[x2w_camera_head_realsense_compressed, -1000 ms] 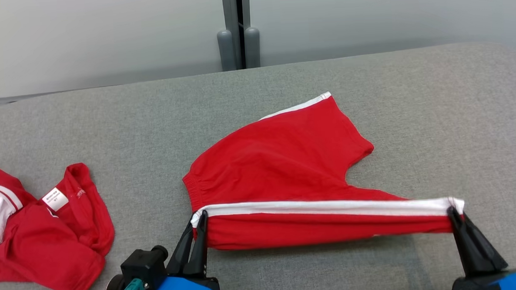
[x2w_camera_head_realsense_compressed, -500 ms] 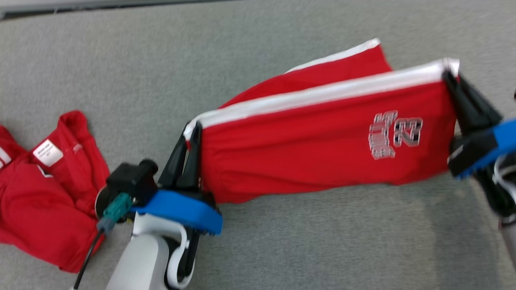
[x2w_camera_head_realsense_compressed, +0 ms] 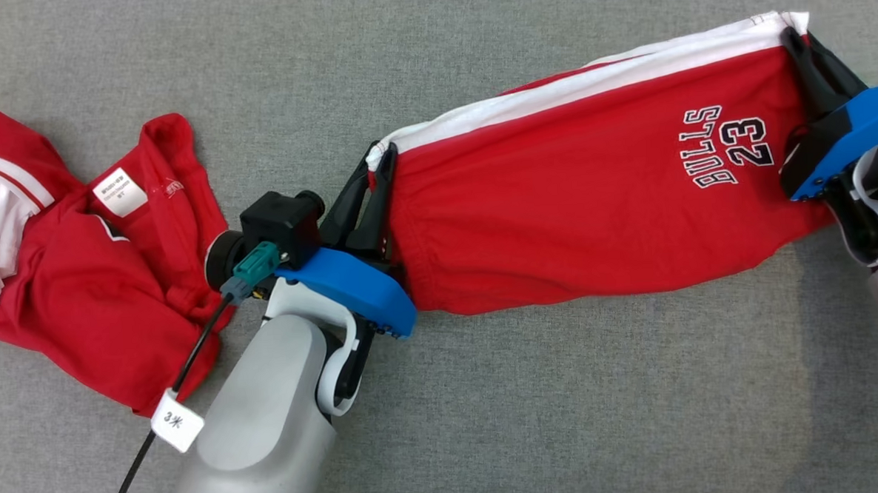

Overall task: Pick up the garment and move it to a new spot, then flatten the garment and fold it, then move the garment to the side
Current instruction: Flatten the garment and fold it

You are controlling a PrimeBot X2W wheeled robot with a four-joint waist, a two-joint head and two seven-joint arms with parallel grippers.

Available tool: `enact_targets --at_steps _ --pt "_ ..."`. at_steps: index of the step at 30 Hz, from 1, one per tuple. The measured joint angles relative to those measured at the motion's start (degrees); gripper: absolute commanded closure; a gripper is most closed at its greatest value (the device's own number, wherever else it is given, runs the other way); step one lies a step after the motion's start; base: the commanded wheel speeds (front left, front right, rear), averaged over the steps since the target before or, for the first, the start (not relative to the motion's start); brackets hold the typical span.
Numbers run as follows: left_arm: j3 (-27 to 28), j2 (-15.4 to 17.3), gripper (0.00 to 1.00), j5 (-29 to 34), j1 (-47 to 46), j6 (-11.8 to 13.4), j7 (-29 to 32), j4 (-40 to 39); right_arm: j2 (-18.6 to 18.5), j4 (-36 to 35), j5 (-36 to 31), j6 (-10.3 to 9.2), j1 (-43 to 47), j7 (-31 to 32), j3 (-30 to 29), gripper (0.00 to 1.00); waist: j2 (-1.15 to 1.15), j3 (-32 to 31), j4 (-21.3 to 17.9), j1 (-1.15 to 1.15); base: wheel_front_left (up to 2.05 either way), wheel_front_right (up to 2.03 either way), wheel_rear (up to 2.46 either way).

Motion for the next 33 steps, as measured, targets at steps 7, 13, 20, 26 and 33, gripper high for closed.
enact_targets --at_steps 7,13,20,26,33 --pt "-2.5 -0.1 0.00 0.9 -2.0 2.7 -3.1 4.1 1.0 3.9 -2.0 -0.01 -1.7 -7.7 2.9 0.00 0.00 -0.7 -1.2 -0.01 0.00 0.00 0.00" --pt "-0.1 0.7 0.00 2.9 0.0 6.6 -5.9 1.4 2.2 -0.2 -5.3 -0.01 1.1 -11.9 0.6 0.00 -0.01 -3.3 -2.8 -0.02 0.00 0.00 0.00" --pt "5.2 4.0 0.00 5.2 4.6 9.6 -6.1 -7.3 5.3 -13.3 -9.0 -0.01 11.3 -12.3 -6.2 0.00 -0.02 -7.2 -5.9 -0.02 0.00 0.00 0.00" --pt "9.5 6.3 0.00 6.0 10.9 10.7 -6.1 -11.6 8.8 -21.8 -11.0 -0.01 22.0 -12.0 -9.9 0.00 -0.02 -11.0 -8.5 -0.02 0.00 0.00 0.00" --pt "11.1 8.3 0.00 6.4 18.5 11.5 -6.1 -12.7 11.9 -29.9 -12.7 -0.01 32.6 -8.0 -13.3 0.00 -0.03 -15.5 -10.8 -0.03 0.00 0.00 0.00"
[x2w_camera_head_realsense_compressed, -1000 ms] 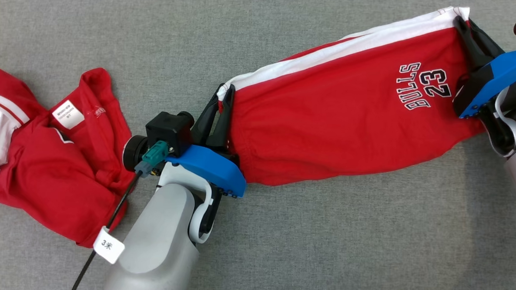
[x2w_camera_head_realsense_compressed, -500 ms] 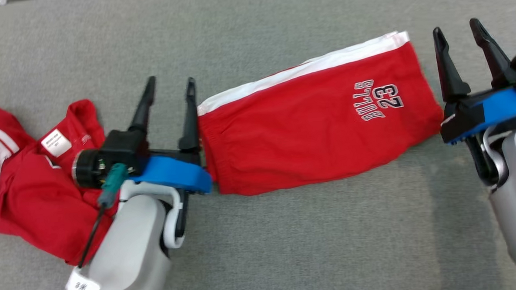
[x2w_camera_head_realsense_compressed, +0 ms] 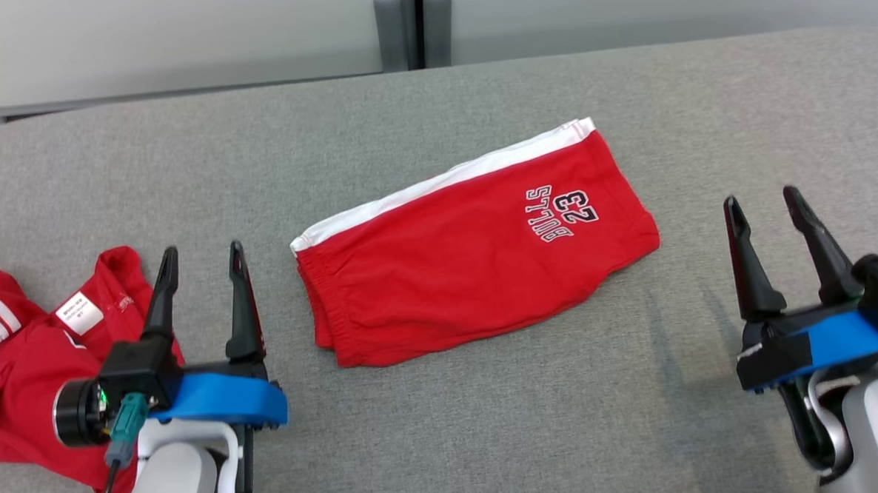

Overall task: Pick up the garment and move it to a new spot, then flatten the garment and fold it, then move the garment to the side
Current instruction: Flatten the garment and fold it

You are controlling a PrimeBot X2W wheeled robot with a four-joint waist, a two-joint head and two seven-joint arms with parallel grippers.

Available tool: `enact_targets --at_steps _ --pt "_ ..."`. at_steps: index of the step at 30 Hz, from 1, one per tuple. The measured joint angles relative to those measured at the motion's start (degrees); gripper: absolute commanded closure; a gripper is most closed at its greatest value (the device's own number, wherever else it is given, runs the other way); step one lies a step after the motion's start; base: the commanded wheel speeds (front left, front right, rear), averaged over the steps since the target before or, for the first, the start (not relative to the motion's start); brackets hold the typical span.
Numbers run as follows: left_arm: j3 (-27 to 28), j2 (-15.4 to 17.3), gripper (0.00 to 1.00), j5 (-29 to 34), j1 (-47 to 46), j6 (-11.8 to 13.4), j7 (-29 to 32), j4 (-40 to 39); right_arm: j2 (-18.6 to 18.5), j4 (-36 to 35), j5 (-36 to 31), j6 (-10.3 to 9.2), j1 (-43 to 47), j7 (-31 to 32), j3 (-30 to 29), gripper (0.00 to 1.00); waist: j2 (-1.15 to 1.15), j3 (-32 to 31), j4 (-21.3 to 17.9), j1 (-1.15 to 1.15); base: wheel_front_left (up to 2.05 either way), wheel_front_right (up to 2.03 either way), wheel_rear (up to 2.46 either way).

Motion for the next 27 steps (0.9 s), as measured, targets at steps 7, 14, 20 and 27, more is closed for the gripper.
enact_targets --at_steps 7,14,20,27 --pt "0.0 0.5 0.00 -1.1 4.3 0.3 1.1 -0.5 2.1 -5.7 -0.6 0.00 5.9 3.4 -1.7 0.00 0.00 -2.4 -1.4 0.00 0.00 0.00 0.00" --pt "0.0 0.7 0.00 -2.0 5.0 0.5 2.3 -0.5 2.9 -8.6 -0.9 0.00 7.4 5.4 -2.4 0.00 0.00 -3.0 -1.3 0.01 0.00 0.00 0.00" --pt "-0.3 1.0 0.00 -1.9 4.9 0.9 2.3 -1.1 3.0 -9.5 -0.8 0.00 7.7 6.1 -3.0 0.00 0.00 -2.8 -1.0 0.01 0.00 0.00 0.00" --pt "-1.3 0.9 0.00 -1.0 1.8 0.8 1.9 -2.9 1.0 -8.0 -0.2 0.00 5.8 7.8 -3.6 0.00 0.00 0.3 0.5 0.02 0.00 0.00 0.00"
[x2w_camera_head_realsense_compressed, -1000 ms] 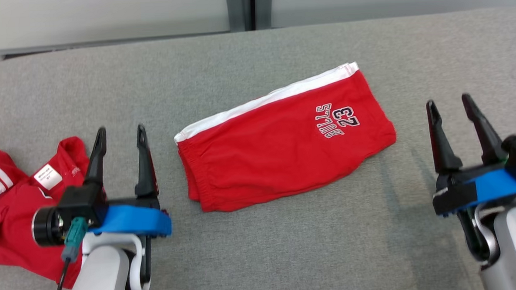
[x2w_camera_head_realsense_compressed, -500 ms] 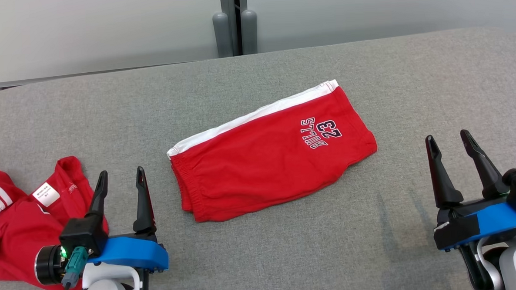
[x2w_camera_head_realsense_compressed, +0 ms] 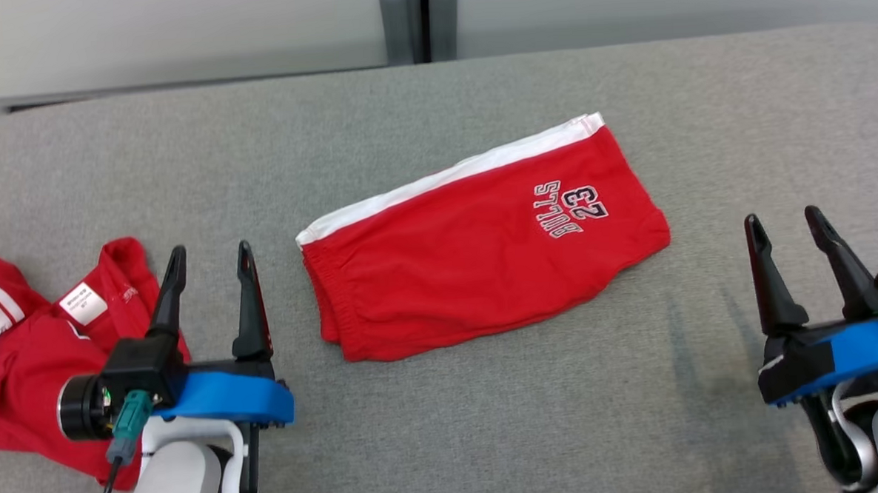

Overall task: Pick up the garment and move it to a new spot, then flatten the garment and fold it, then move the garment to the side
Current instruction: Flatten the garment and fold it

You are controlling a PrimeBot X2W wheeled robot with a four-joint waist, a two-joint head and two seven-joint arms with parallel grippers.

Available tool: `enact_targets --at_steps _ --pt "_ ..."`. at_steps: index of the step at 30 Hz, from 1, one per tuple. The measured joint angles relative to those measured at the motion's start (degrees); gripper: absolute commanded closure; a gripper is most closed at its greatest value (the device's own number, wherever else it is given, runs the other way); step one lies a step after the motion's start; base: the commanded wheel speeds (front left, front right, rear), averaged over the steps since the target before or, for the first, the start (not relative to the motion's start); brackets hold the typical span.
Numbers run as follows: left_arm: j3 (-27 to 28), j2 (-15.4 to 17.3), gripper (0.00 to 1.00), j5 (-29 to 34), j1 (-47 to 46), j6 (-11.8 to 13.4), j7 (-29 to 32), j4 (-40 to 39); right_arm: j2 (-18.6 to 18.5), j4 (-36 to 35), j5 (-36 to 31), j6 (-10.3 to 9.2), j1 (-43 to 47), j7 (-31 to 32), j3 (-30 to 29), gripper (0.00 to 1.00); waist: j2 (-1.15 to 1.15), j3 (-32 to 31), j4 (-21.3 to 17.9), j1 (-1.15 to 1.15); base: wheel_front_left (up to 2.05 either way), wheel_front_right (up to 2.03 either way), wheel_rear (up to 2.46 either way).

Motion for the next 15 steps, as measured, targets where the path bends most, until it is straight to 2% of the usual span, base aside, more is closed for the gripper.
enact_targets --at_steps 6,15 --pt "-0.9 -0.8 0.00 0.7 -4.2 -0.7 -0.7 -0.5 -1.8 7.4 0.4 0.00 -5.5 2.0 2.0 0.00 0.01 4.4 2.6 0.01 0.00 0.00 0.00" --pt "-2.0 -2.9 0.00 1.9 -7.0 -1.2 -1.7 -0.3 -2.6 24.7 3.2 -0.01 -14.5 2.8 6.0 0.00 0.02 8.9 6.3 0.01 0.00 0.00 0.00"
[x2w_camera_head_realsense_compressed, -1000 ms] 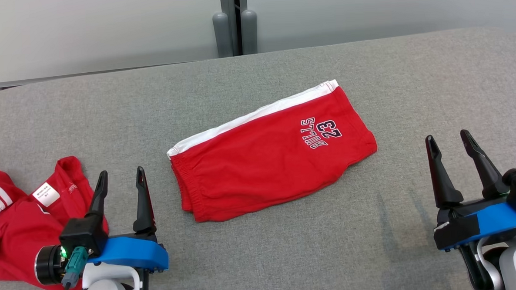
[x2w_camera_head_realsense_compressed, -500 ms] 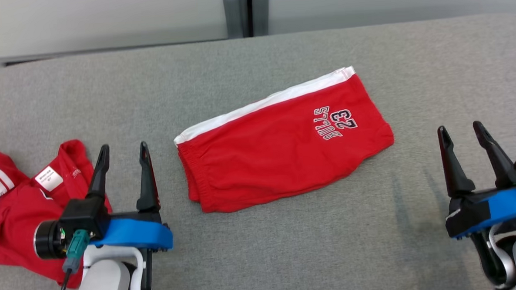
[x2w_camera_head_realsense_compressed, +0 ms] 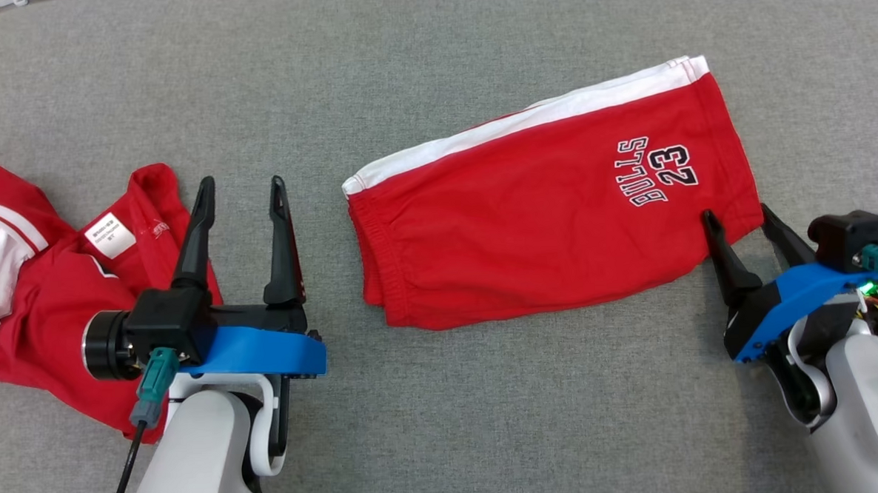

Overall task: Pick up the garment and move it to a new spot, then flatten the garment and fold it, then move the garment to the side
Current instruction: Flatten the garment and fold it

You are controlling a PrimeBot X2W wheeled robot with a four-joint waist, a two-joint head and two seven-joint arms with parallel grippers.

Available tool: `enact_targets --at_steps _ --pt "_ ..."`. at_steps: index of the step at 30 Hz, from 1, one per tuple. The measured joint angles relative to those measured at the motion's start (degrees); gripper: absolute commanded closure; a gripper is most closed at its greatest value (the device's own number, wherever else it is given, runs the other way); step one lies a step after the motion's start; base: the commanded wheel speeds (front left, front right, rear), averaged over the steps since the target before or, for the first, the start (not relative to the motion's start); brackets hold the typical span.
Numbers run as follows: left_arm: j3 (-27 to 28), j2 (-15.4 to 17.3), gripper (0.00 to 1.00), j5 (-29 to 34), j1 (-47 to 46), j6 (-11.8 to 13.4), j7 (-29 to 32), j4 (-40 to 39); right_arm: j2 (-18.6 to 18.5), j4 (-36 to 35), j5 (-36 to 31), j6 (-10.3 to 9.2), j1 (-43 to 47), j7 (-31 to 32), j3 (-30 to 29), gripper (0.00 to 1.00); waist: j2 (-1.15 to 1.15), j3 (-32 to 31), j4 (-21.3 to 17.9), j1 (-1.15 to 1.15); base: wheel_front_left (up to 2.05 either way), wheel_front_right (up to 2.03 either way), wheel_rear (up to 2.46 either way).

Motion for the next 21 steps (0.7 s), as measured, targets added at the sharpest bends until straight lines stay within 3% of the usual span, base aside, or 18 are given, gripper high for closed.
enact_targets --at_steps 1,2,4,12,21 --pt "0.0 -0.2 0.00 0.0 -0.1 -0.1 0.0 0.0 0.0 1.0 0.5 0.00 -0.7 0.0 0.4 0.00 0.00 0.2 0.2 0.00 0.00 0.00 0.00" --pt "0.0 -0.3 0.00 0.0 -0.1 -0.1 0.0 0.1 -0.1 2.0 1.1 0.00 -1.4 0.0 0.8 0.13 0.00 0.2 0.3 0.00 0.00 0.00 0.00" --pt "0.1 -0.3 0.00 0.2 -0.1 -0.3 -0.1 0.1 -0.1 3.1 2.2 -0.01 -2.0 -0.1 1.5 0.98 0.00 0.1 0.2 0.00 0.00 0.00 0.00" --pt "1.5 0.3 0.00 0.7 1.6 -0.2 -0.2 0.3 0.8 2.3 5.0 0.01 1.9 -3.3 2.7 1.00 0.00 -2.2 -1.7 -0.01 0.00 0.00 0.00" --pt "2.0 0.6 0.00 0.5 5.5 0.1 -0.2 0.5 2.1 -1.4 6.0 0.00 11.2 -4.1 -0.8 1.00 0.00 -6.2 -4.3 -0.02 0.00 0.00 0.00"
